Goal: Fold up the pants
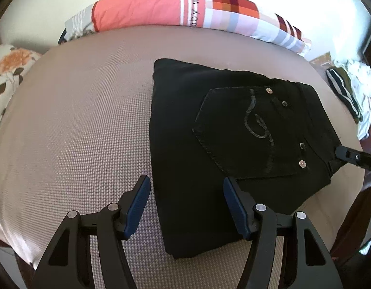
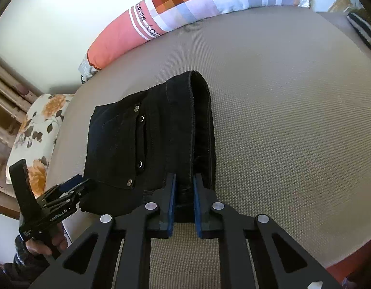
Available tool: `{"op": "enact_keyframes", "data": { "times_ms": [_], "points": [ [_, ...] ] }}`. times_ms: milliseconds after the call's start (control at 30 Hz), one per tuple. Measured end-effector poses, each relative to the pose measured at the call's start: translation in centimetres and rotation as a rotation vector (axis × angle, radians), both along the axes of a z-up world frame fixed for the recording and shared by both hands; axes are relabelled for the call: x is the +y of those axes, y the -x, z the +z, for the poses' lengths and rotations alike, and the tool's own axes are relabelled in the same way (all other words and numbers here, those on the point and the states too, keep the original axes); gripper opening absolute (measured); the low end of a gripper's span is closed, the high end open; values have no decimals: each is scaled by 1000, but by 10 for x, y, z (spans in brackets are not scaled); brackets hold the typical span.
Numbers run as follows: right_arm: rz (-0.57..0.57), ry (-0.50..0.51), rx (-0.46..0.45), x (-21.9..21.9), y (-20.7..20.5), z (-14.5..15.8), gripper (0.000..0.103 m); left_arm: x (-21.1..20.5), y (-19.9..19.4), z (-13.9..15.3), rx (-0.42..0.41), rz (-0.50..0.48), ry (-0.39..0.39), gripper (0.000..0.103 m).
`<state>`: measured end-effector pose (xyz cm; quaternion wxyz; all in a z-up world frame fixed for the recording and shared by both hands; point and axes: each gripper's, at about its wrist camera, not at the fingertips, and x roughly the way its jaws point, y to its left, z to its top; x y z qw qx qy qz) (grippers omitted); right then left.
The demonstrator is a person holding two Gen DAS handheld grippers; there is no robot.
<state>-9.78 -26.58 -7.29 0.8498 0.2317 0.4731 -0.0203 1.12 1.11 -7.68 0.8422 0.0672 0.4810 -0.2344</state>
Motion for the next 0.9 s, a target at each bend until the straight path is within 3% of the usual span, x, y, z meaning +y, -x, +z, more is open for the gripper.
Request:
{"op": "enact_keyframes", "data": {
  "times_ms": [133,300,533,767,900],
  "points": [
    [5,7,12,3,6,6,11,-2,6,6,-21,-24,-3,64],
    [-12,6,64,-3,2,-15,10,-9,3,-9,-5,-34,-65,64],
    [-27,-29,69,-7,2,-21,12,-7,-2,-20,28,-16,-45,69],
    [-55,-44,69,-11,3,-22,27,-3,0,-22,30,-8,-24,71],
    [-56,-22,69,-9,3,-20,31,-3,1,-21,26,-4,-26,71]
  ]
}}
